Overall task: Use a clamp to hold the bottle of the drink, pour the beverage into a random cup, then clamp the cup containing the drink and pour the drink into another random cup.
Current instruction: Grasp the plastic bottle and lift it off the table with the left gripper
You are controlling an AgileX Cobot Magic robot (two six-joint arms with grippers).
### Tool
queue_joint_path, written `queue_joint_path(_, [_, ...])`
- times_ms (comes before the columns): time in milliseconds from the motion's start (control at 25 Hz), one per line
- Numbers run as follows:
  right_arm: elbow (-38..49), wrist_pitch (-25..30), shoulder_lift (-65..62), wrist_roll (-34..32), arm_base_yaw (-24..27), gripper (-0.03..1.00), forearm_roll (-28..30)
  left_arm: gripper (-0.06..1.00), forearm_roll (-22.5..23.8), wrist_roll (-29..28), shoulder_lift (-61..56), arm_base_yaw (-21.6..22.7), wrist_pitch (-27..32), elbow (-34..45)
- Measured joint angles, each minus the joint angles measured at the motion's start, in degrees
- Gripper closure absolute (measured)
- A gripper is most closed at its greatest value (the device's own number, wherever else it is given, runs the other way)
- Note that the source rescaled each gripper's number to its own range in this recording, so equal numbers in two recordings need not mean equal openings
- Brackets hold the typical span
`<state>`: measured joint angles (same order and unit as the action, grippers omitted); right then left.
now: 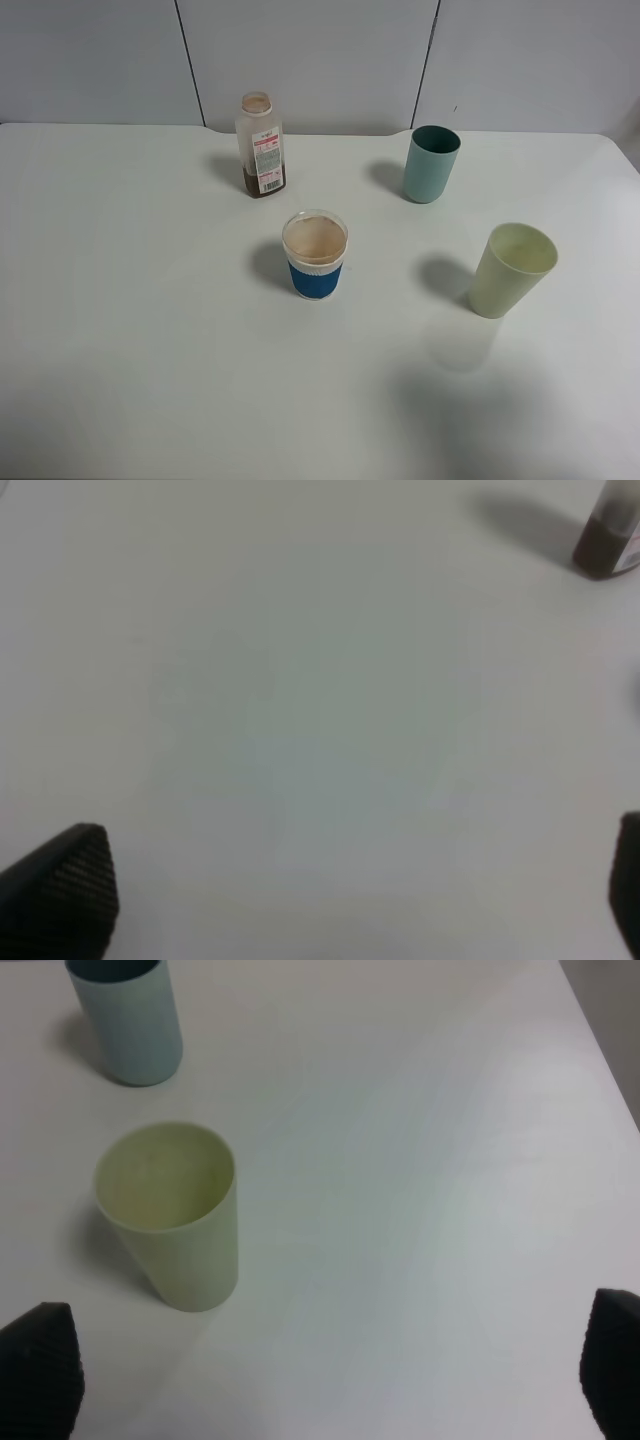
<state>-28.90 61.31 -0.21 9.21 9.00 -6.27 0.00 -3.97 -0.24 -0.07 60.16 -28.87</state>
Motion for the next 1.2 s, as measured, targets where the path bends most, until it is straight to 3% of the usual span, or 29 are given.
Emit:
queue_joint_path(640, [0.0, 0.0, 0.0, 0.0, 0.0, -0.03, 0.0, -0.06, 0.0, 0.0, 0.0, 0.0, -0.7, -0.5])
queue_joint_path(960, [0.0, 0.0, 0.0, 0.0, 0.0, -0.03, 0.0, -0.06, 0.0, 0.0, 6.7, 0.0, -10.6, -2.8])
queue_joint_path(1200, [0.0, 0.0, 0.0, 0.0, 0.0, -0.03, 0.0, -0.06, -2.8, 2.4, 21.2, 0.0, -17.6, -2.9])
